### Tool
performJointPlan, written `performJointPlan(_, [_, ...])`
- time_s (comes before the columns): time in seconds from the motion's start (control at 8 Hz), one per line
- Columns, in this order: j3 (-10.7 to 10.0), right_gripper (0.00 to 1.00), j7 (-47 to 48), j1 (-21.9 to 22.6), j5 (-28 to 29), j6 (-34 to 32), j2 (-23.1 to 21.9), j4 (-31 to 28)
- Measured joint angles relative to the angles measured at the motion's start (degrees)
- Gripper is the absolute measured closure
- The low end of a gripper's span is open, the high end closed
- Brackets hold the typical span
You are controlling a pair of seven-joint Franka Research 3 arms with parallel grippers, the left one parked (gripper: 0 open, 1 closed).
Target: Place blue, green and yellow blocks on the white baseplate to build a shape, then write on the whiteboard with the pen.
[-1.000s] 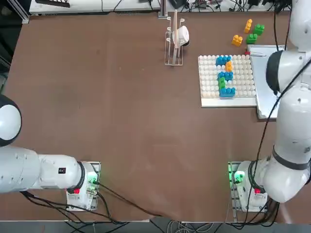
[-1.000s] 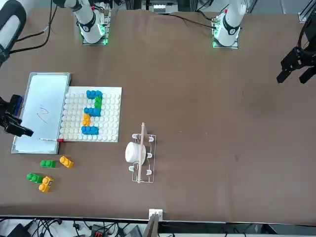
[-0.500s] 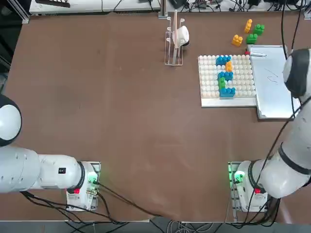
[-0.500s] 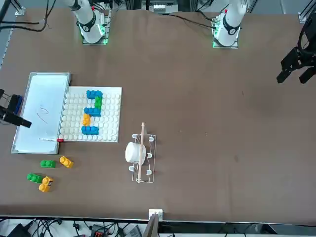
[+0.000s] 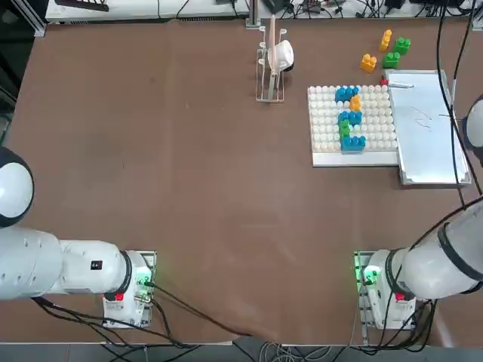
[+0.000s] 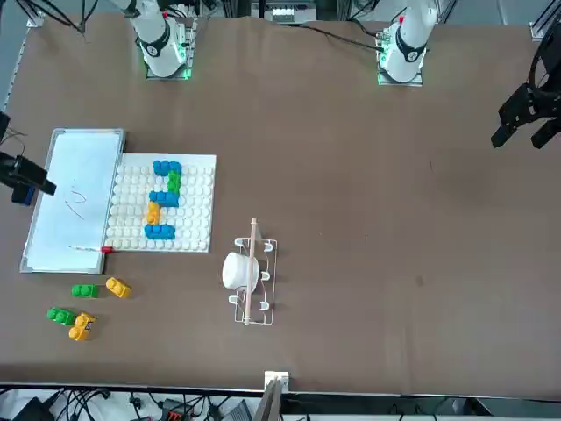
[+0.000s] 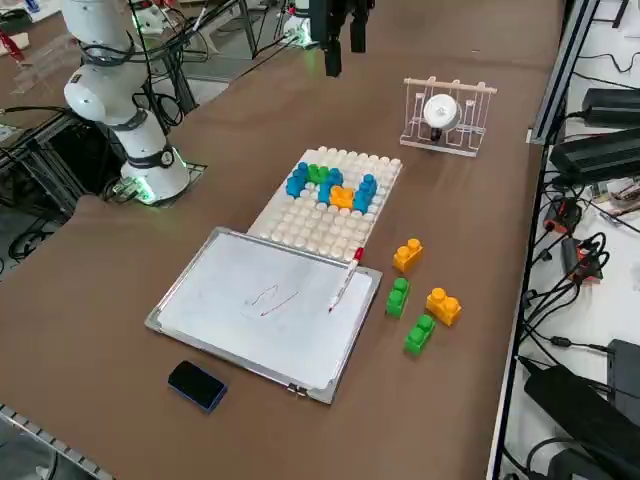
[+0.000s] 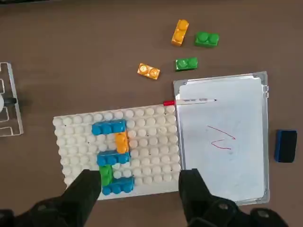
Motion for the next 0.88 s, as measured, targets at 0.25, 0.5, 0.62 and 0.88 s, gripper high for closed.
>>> performJointPlan(0.25, [5.0,0.00,-0.4,-3.3,-2.5,-0.1,-4.9,-5.4])
performJointPlan(0.5, [9.8,0.00,-1.8,-6.0,-5.1,-0.1,-10.5,-11.6])
performJointPlan(0.62, [10.5,0.00,-2.4,-6.4,-5.2,-0.1,-13.4,-14.6])
performJointPlan(0.88, [10.9,0.00,-3.3,-6.7,-5.2,-0.1,-17.6,-18.7])
